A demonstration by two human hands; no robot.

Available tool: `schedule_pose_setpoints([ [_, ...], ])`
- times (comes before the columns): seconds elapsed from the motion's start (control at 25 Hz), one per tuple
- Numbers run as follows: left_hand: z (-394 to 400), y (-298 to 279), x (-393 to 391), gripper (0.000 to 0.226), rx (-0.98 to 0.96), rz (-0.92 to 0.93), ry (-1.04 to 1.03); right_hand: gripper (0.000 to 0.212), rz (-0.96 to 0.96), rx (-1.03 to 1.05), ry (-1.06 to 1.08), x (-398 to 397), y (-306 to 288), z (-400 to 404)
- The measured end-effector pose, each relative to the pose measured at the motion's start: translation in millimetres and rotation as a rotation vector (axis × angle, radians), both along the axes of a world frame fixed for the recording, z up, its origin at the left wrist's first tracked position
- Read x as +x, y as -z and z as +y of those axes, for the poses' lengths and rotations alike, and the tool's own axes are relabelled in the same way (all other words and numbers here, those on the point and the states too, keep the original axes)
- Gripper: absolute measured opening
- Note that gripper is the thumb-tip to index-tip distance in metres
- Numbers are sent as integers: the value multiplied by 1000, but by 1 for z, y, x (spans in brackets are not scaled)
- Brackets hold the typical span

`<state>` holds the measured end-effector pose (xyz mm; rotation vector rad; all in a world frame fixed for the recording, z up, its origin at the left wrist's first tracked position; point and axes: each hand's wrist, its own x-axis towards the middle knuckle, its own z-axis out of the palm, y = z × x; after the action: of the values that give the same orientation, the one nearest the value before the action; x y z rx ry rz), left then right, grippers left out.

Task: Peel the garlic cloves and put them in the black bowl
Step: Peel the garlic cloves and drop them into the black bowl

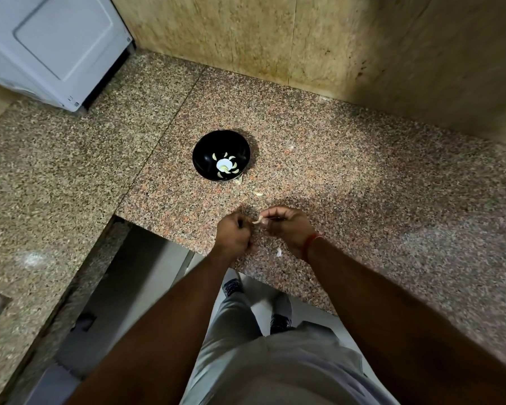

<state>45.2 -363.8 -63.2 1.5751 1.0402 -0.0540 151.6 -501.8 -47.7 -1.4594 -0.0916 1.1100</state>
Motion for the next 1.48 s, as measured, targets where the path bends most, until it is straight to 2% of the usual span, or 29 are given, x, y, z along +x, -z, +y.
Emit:
schedule_pose_setpoints([
  [0.08, 3, 2, 4, 9, 141, 31, 24, 16, 14, -11, 35, 0, -1, 2],
  [0.16, 2, 1, 7, 12, 180, 11, 21, 20, 15, -25, 38, -1, -4, 2],
  [0.32, -3, -2, 13, 24, 202, -98, 22, 25, 42, -42, 61, -1, -5, 6],
  [0.44, -2, 5, 10, 17, 206, -172, 77, 21, 37, -51, 75, 1, -3, 7],
  [0.72, 0, 6, 4, 4, 207, -236, 37, 20, -72, -68, 79, -4, 8, 14],
  [0.92, 1, 1, 1, 11, 217, -265, 31, 17, -142, -38, 15, 0, 3, 14],
  [1.16, 1, -7, 6, 7, 47, -229, -67, 19, -118, -35, 40, 5, 4, 16],
  [1.28, 3, -10, 6, 1, 36, -236, -33, 18, -189, -47, 10, 6, 2, 18],
  [1.48, 5, -11, 11, 4, -2, -187, -81, 10, -303, -78, -17, 7, 3, 18],
])
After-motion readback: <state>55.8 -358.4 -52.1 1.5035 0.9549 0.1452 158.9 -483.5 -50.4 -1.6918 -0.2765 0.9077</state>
